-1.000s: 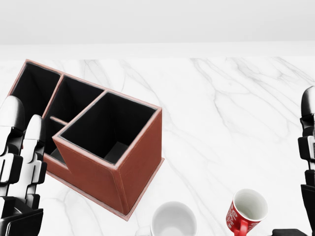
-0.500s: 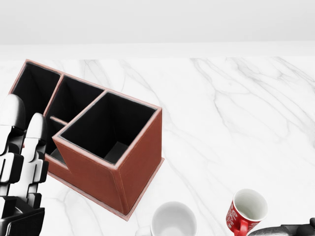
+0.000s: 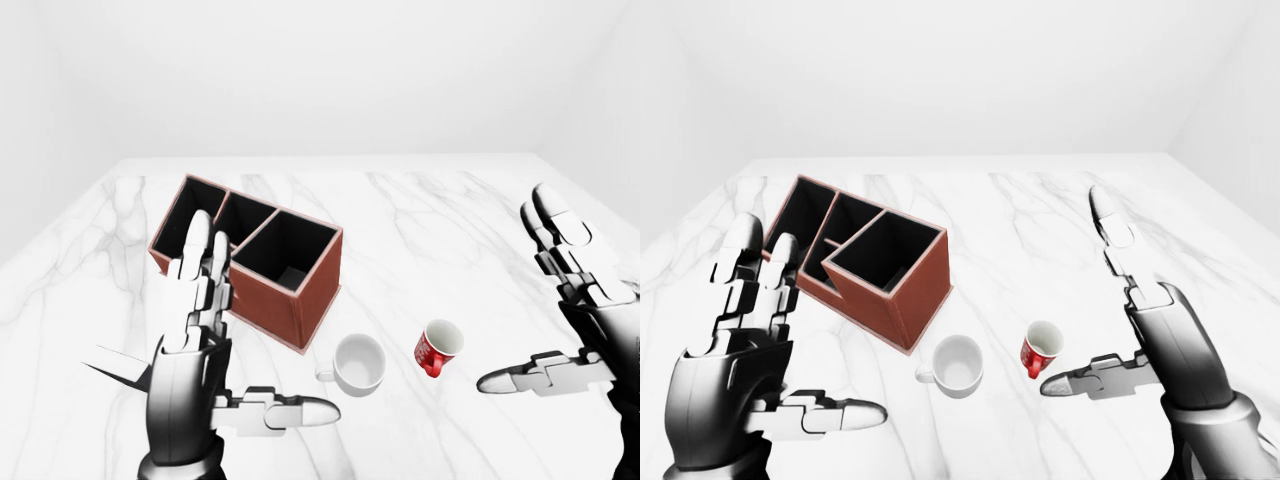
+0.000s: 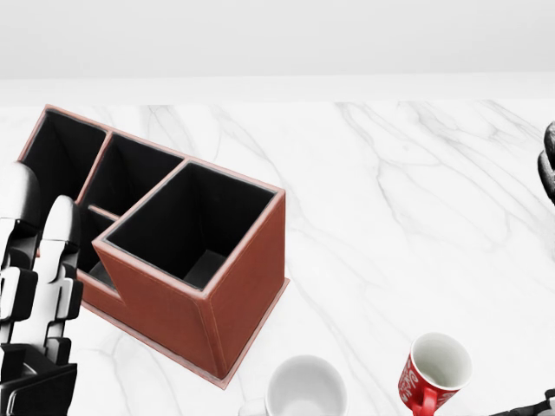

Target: Pick up the red mug and place it to the right of the caddy.

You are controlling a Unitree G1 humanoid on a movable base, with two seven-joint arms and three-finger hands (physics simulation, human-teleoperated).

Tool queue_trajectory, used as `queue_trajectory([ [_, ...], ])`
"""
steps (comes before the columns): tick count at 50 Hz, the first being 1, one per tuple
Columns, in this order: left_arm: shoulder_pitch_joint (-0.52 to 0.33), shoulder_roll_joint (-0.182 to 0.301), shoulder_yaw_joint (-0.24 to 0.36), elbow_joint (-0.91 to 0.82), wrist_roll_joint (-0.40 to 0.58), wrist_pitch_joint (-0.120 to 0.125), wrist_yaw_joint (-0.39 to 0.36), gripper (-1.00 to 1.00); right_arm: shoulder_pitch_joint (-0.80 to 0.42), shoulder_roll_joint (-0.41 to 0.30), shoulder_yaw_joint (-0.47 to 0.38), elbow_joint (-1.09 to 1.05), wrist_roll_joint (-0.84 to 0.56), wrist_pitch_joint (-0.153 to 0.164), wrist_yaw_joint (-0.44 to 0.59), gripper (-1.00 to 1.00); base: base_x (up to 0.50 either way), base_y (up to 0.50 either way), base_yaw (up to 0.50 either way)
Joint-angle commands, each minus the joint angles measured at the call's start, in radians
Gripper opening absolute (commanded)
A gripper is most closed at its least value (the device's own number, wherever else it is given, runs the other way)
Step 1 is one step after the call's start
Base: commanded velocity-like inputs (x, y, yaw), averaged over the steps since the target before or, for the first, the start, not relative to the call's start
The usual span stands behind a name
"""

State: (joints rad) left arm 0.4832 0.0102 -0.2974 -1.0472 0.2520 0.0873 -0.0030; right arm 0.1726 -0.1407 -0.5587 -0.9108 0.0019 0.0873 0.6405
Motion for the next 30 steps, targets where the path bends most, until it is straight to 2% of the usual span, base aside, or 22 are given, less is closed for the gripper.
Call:
queue_trajectory([
  [1,-0.073,0.014,0.015,0.000,-0.022,0.000,0.030,1.00,-0.072,-0.050,-0.064,0.219,-0.108,0.000,0.058,1.00,0.00,0.00,0.00],
  [4,-0.070,0.030,-0.007,0.000,-0.018,0.000,0.047,1.00,-0.114,-0.101,-0.066,0.244,-0.130,0.000,0.058,1.00,0.00,0.00,0.00],
  [10,-0.073,0.028,0.011,0.000,-0.030,0.000,0.043,1.00,-0.137,-0.146,-0.062,0.306,-0.187,0.000,0.058,1.00,0.00,0.00,0.00],
  [20,-0.066,0.034,-0.001,0.000,-0.024,0.000,0.051,1.00,-0.114,-0.139,-0.090,0.294,-0.237,0.000,0.058,1.00,0.00,0.00,0.00],
  [30,-0.062,0.018,0.007,0.000,-0.018,0.000,0.032,1.00,-0.037,-0.081,-0.126,0.363,-0.260,0.000,0.058,1.00,0.00,0.00,0.00],
])
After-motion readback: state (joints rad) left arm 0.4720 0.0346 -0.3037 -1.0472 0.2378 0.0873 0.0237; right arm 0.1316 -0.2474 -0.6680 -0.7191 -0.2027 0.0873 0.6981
